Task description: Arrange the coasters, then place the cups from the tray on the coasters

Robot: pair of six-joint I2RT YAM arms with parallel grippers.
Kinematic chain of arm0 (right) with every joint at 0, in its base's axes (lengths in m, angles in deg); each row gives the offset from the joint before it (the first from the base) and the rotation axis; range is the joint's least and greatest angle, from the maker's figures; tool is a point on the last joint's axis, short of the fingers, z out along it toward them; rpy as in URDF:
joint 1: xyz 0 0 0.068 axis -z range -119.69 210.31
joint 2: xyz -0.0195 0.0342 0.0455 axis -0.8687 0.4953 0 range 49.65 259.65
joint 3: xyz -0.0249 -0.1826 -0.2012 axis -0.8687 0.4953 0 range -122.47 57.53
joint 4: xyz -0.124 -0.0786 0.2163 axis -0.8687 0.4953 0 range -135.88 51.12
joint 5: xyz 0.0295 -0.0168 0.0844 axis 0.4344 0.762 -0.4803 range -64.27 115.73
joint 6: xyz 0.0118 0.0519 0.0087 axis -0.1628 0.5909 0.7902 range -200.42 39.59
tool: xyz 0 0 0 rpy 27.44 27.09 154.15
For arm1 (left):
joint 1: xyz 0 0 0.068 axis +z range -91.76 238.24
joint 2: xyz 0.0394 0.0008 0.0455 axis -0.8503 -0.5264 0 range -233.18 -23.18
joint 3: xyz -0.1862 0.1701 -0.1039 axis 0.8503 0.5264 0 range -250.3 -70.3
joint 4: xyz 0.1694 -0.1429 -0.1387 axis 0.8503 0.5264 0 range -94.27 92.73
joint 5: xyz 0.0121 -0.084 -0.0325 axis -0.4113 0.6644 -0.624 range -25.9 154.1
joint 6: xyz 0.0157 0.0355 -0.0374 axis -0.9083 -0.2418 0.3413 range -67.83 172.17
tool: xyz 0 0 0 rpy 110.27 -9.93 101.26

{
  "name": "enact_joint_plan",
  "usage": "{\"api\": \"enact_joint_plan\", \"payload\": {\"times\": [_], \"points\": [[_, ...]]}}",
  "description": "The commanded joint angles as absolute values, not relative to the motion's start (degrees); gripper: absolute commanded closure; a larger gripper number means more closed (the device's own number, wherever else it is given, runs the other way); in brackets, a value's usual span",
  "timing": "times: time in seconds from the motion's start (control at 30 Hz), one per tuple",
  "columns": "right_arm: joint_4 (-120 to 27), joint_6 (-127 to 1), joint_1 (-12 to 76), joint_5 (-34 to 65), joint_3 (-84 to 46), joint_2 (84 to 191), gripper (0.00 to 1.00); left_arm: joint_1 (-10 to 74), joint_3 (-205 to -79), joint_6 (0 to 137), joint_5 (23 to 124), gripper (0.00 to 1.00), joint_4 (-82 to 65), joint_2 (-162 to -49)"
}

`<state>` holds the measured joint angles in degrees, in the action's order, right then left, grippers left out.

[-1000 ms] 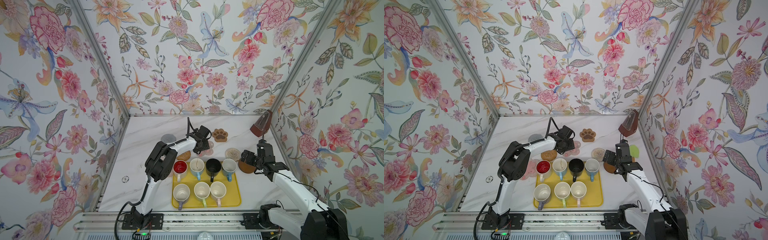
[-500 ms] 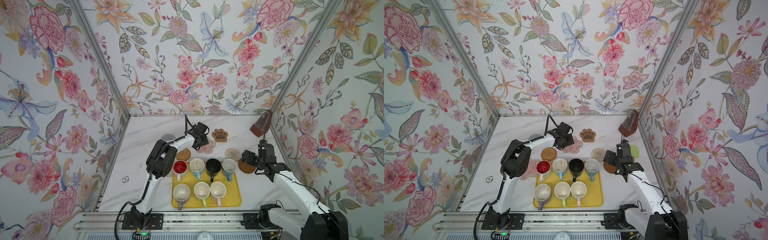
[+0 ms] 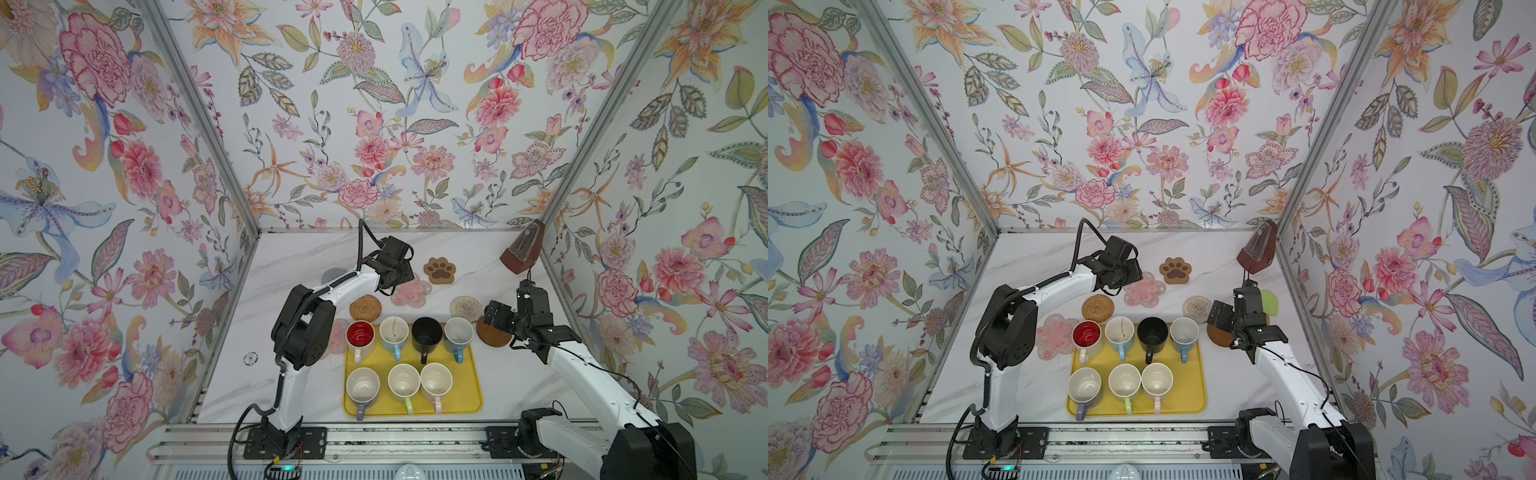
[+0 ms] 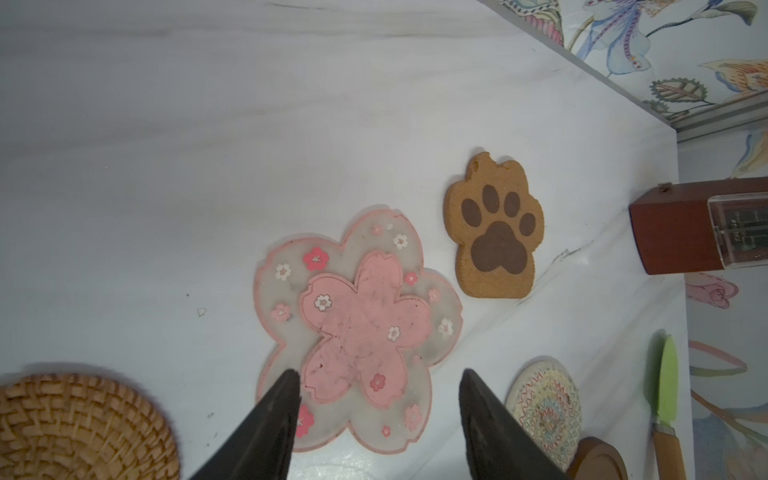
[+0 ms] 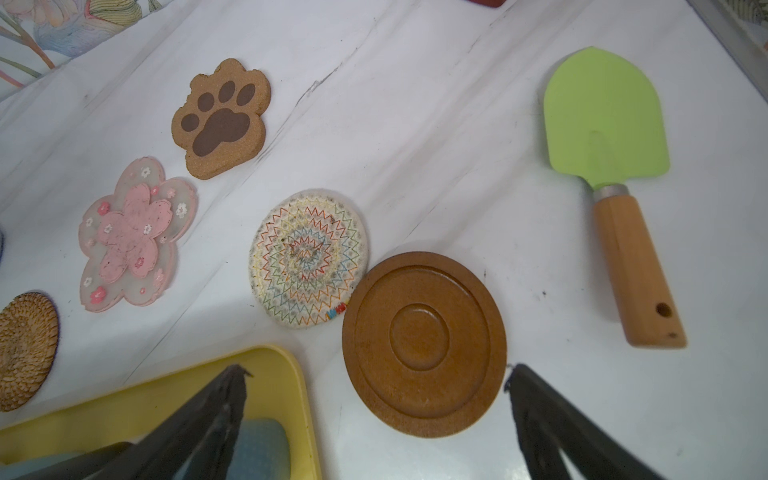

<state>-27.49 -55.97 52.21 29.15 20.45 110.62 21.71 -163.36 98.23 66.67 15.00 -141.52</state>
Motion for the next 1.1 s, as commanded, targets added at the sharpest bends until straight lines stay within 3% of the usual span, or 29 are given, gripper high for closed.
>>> {"api": "enact_joint_plan", "payload": {"times": [0.0,0.37,1.07], "points": [[-26.9,-56.5,52.5,28.8,19.6,110.8,0.01,19.5,-160.0,99.8,65.6,0.36,15.2,-140.8],[-26.9,-56.5,52.8,28.6,20.7,109.1,0.01,16.0,-159.9,103.4,67.9,0.37,13.9,-144.8],[-26.3,-56.9,53.5,28.3,20.4,108.4,0.01,17.4,-163.2,104.8,69.6,0.37,13.1,-151.6]]}}
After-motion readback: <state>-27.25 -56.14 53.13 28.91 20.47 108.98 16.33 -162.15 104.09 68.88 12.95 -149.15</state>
